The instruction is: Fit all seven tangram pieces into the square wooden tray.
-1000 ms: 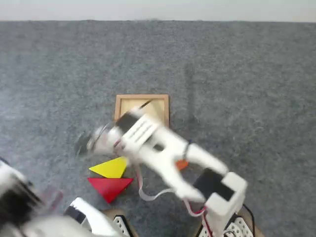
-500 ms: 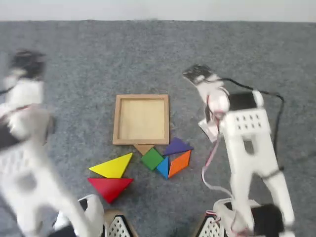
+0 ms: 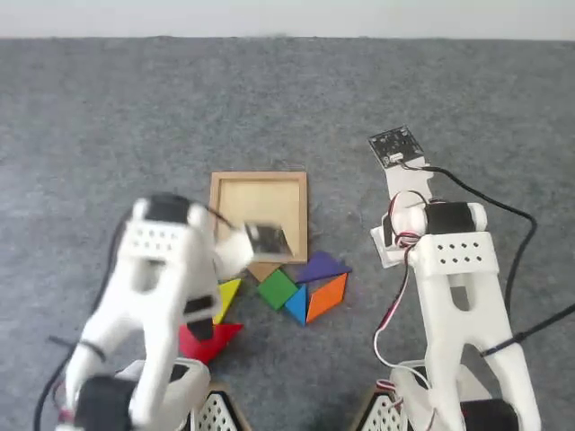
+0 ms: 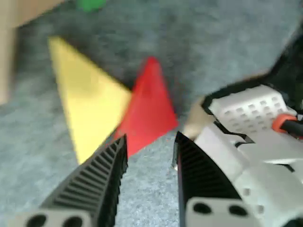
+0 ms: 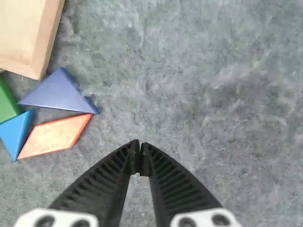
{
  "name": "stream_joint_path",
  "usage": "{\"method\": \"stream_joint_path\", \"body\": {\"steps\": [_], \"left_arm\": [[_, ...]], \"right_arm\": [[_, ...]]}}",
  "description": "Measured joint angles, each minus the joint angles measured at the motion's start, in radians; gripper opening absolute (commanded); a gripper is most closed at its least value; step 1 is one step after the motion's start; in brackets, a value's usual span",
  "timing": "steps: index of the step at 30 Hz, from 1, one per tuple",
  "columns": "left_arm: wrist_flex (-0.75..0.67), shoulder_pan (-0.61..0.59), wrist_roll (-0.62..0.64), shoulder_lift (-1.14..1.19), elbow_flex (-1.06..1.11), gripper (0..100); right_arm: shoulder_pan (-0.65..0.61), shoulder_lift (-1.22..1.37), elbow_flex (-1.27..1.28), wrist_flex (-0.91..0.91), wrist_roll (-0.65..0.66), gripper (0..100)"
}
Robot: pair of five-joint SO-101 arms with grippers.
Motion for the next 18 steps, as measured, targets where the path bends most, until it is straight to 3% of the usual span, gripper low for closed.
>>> {"method": "stream_joint_path", "body": {"steps": [6, 14, 18], "left_arm": [[-0.101, 0.0, -0.061, -0.143, 0.147, 19], [-0.213, -0.115, -0.121, -0.153, 0.281, 21], [-0.325, -0.132, -0.091, -0.097, 0.318, 22]], "right_arm": [[0.0, 0.0, 0.0, -0.003, 0.0, 0.9], [0.003, 0.0, 0.014, -0.003, 0.0, 0.9], [0.0, 0.0, 0.014, -0.003, 0.0, 0.9]]}}
